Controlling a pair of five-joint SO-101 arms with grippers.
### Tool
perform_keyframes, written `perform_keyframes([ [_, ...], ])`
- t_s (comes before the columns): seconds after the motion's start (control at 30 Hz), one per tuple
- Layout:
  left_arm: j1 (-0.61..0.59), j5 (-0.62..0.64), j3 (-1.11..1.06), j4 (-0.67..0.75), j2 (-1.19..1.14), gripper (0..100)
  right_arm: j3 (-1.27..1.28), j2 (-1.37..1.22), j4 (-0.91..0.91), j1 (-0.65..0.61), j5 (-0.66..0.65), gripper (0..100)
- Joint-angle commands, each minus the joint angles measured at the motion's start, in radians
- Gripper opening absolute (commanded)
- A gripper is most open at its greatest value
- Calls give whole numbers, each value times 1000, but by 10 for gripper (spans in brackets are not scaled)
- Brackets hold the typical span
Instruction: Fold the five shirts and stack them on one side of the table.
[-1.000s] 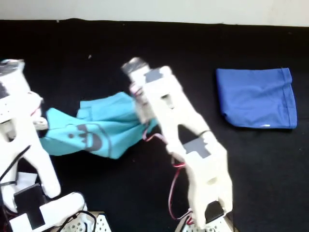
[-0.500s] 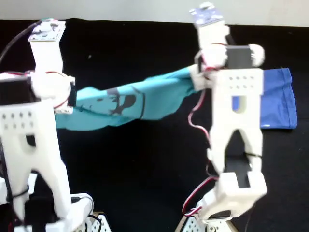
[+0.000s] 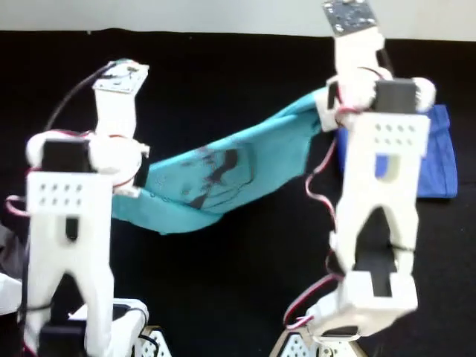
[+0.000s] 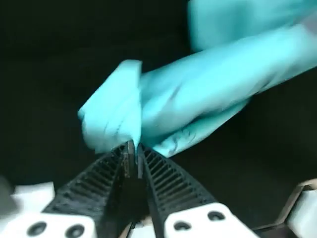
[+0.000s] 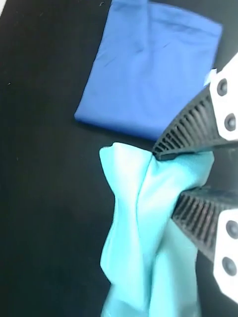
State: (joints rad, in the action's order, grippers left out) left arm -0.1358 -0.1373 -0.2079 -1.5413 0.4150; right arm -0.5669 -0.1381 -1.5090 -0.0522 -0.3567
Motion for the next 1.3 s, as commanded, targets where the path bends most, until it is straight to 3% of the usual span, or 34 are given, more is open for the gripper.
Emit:
perform_keyframes([
  [0.0, -93, 6, -50, 189, -111, 14, 4, -101, 199, -21, -5, 5],
  [0.13, -200, 6, -51, 322, -259, 16, -13, -179, 263, -50, -3, 21],
  [0.3, -237, 6, -51, 353, -377, 127, -13, -202, 234, -70, 72, 190],
  [0.43, -254, 6, -50, 348, -375, 132, -36, -194, 151, -67, 155, 267],
  [0.73, -260, 3, 82, 18, -202, 133, -96, -156, -102, -140, 152, 267],
  [0.87, -211, 2, 27, -80, -150, 133, -94, -147, -188, -180, 152, 267],
  [0.97, -162, 0, -88, -72, -134, 133, -96, -143, -216, -200, 152, 267],
  [1.27, -131, 2, -412, 242, -127, 133, -7, -48, -255, -266, 160, 267],
])
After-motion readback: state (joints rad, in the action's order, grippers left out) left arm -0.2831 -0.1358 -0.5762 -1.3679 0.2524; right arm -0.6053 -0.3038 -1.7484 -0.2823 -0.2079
